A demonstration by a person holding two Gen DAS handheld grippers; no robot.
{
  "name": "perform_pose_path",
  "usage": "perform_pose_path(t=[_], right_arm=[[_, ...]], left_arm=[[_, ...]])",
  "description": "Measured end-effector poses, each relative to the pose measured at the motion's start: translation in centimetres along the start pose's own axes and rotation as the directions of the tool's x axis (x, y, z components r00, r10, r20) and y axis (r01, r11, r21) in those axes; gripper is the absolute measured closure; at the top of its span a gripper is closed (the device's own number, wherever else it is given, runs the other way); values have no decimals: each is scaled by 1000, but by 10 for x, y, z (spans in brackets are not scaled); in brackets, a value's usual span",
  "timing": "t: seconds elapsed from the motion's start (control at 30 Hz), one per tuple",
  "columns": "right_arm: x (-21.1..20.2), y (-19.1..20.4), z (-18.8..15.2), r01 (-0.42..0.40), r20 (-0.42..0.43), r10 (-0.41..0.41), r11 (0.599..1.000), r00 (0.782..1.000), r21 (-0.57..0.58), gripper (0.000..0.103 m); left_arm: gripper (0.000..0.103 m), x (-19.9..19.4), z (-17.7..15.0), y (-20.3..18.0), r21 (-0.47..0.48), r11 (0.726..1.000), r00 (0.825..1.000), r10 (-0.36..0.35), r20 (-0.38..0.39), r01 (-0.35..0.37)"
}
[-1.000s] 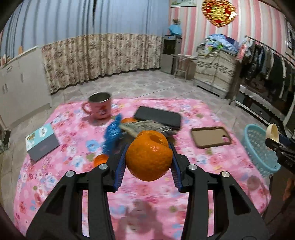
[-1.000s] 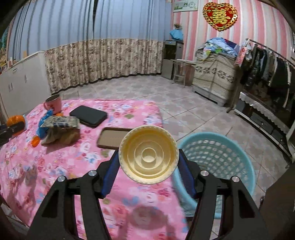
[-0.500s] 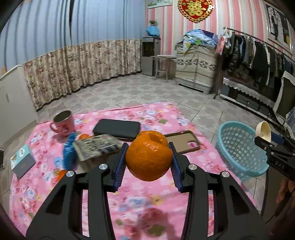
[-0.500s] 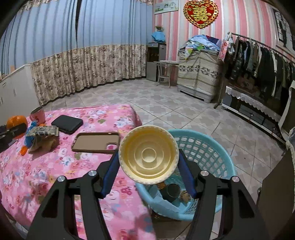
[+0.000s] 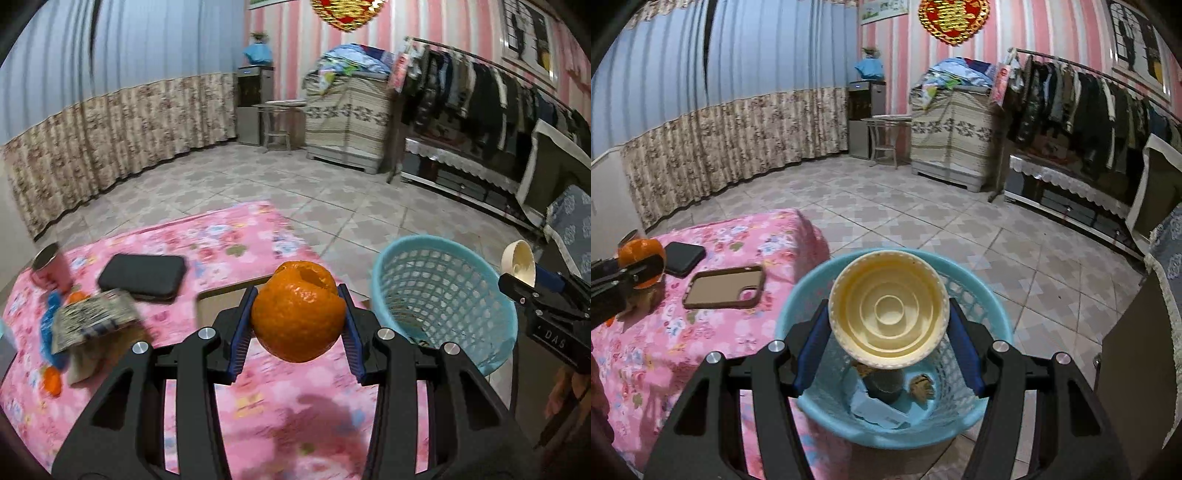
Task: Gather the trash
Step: 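Carry the orange and cream bowl over the blue basket and release both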
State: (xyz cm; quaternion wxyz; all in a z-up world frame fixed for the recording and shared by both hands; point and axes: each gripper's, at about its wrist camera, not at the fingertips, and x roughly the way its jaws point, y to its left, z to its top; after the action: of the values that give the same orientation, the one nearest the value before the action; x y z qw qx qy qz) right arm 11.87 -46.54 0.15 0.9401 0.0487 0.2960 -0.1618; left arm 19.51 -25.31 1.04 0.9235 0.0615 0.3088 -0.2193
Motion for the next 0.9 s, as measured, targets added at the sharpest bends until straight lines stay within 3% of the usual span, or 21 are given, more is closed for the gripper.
perform_pose_path(t=[0.37,0.67,0.77,0.83,0.9], right_arm=[[15,-34,-7,43,-35,-42,998,999,40,42],[22,-50,0,57,-41,-54,996,998,68,42],[24,-51,2,60,-41,-57,996,998,66,42],[25,-51,2,59,-42,-56,996,998,65,42],[25,-51,3,57,-44,-54,997,998,61,42]], left_arm=[[61,43,8,-72,108,987,993,-115,-28,117],[60,68,27,-98,101,974,979,-195,-57,200],[47,70,32,-99,90,974,977,-206,-54,210],[31,70,35,-98,84,975,978,-203,-48,206],[26,68,38,-97,92,977,981,-189,-41,192]])
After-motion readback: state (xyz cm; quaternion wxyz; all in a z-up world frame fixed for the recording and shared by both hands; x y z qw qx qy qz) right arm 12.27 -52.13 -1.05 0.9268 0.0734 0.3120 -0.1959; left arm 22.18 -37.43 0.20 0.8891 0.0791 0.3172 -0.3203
